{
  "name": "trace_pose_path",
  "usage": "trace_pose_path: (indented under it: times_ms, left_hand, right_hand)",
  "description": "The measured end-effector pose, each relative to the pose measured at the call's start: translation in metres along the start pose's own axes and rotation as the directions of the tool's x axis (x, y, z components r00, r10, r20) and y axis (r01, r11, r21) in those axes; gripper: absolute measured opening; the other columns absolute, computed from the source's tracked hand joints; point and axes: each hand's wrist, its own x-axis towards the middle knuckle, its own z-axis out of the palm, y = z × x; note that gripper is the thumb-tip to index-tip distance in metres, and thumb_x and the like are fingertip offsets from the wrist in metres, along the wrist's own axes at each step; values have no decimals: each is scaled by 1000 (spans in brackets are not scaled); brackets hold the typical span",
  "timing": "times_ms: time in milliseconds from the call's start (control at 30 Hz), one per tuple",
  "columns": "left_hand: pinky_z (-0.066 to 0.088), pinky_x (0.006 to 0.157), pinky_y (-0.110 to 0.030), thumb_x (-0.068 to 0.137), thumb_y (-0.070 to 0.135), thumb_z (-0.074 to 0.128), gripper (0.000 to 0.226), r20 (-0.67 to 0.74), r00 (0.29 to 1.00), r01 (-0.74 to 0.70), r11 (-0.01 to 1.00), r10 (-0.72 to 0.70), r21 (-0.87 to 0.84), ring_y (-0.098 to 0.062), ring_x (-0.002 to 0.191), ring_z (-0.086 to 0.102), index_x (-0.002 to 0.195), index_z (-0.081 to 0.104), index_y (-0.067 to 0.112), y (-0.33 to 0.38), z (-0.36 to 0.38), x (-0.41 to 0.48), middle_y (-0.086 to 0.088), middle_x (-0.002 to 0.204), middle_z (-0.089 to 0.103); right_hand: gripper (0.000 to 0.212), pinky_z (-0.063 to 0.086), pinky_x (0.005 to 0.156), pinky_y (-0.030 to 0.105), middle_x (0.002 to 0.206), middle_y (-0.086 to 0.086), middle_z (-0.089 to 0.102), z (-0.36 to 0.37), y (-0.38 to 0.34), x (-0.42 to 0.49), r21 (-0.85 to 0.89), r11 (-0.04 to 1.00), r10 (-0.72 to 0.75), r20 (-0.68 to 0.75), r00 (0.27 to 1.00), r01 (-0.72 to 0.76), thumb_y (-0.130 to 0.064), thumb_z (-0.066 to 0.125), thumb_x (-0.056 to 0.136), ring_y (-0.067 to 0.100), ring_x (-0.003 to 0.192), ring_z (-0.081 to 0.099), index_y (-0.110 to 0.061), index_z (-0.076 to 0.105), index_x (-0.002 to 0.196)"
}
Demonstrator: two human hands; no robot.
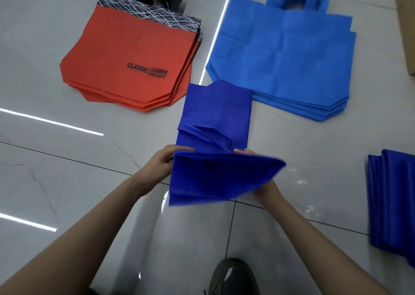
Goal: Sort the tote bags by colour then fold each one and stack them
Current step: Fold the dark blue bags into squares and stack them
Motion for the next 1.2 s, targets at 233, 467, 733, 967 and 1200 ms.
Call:
trace_pose_path:
  times_ms: [233,467,733,967,1200]
  left_hand:
    - [41,55,-18,84,41,66,38,-346,912,185,975,-218,-126,-10,62,51,81,62,3,12,27,29,0,72,60]
    - [37,56,-30,75,58,67,54,-553,785,325,945,-278,-14,-20,57,46,62,50,8,8,32,55,-2,58,49]
    - [43,66,-36,78,55,65,54,-693,701,354,926,-169,132,-23,79,52,99,38,13,5,40,48,0,87,51]
    - [48,69,-42,80,46,68,49,-474,881,210,899,-3,384,-26,80,55,98,36,14,-11,24,31,-3,92,55]
    - [37,91,-43,82,41,67,57,-480,853,292,572,208,767,-32,108,49,126,43,14,-10,1,31,-14,120,51]
  right_hand:
    - [53,39,65,34,72,6,46,25,-26,12,276,945,284,-414,865,-178,-74,41,81,20,68,45,-27,34,56]
    - [73,33,98,37,105,7,58,25,-39,20,-97,940,251,-454,855,-327,-70,56,73,27,103,50,-14,49,118]
    - [27,30,91,37,82,10,57,24,-40,31,-16,883,386,-544,746,-468,-34,46,96,32,96,51,-15,48,78]
    - [46,28,105,48,135,12,47,30,-40,15,-584,810,-333,-393,857,47,-30,52,89,30,123,41,-15,47,132]
    - [66,-3,115,44,159,-7,12,30,-33,48,-712,599,-242,276,930,367,-59,6,89,21,146,5,-36,21,148]
